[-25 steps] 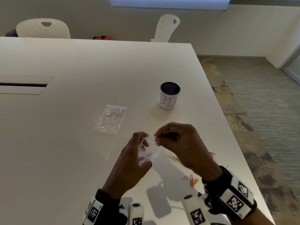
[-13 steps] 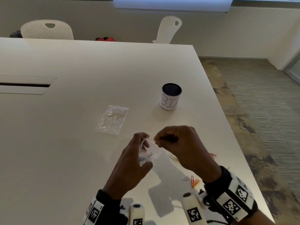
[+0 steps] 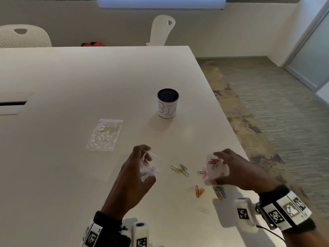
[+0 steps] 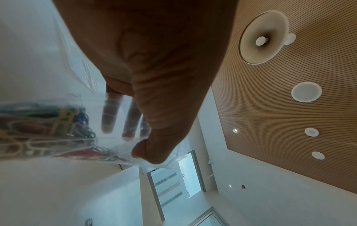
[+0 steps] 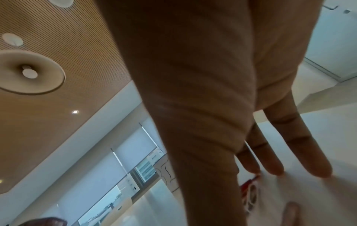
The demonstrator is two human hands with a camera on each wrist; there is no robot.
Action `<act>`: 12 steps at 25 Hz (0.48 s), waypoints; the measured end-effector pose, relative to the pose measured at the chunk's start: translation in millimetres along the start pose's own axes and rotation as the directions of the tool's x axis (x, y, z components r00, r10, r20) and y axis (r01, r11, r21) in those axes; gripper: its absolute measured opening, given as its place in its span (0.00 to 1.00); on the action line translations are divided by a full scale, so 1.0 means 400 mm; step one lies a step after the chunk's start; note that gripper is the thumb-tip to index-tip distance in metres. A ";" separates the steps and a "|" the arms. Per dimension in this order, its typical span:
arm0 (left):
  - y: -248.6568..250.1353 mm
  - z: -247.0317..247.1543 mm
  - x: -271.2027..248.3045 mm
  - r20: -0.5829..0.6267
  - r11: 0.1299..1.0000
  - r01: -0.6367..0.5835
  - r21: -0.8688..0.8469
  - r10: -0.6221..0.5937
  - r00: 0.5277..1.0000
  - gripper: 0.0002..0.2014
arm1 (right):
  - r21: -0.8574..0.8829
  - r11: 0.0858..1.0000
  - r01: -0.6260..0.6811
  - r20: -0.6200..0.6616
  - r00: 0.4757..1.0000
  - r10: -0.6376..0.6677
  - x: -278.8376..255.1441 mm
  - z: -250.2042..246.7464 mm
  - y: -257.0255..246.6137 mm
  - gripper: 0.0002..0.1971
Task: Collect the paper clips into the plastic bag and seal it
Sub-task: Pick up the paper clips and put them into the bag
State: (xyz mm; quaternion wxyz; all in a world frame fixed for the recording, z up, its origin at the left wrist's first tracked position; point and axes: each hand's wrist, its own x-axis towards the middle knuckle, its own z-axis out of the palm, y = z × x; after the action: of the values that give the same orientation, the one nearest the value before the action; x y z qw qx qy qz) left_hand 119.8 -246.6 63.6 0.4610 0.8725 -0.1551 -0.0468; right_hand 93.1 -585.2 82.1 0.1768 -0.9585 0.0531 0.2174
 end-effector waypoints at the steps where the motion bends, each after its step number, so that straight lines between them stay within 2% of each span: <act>1: 0.001 0.000 0.001 0.002 1.000 0.005 -0.001 -0.005 1.000 0.36 | -0.008 1.000 0.010 0.024 1.000 -0.009 -0.007 0.008 0.002 0.52; 4: 0.005 0.000 0.000 0.004 1.000 0.003 0.002 -0.003 1.000 0.36 | 0.018 0.998 0.053 0.018 0.998 -0.053 -0.031 0.042 -0.011 0.53; 8: 0.008 -0.005 -0.005 0.001 1.000 0.004 -0.004 -0.004 1.000 0.36 | 0.123 0.989 0.085 0.062 0.994 -0.093 -0.059 0.059 -0.031 0.48; 12: 0.009 -0.013 -0.016 -0.008 1.000 0.008 -0.009 -0.008 1.000 0.36 | 0.061 0.998 -0.031 -0.009 0.999 0.032 -0.109 0.067 -0.012 0.54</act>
State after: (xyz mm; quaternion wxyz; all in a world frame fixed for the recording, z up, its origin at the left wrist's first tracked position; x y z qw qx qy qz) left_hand 113.9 -242.4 68.9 0.4654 0.8712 -0.1496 -0.0458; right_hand 44.3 -569.8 80.2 0.2021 -0.9527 0.0758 0.2138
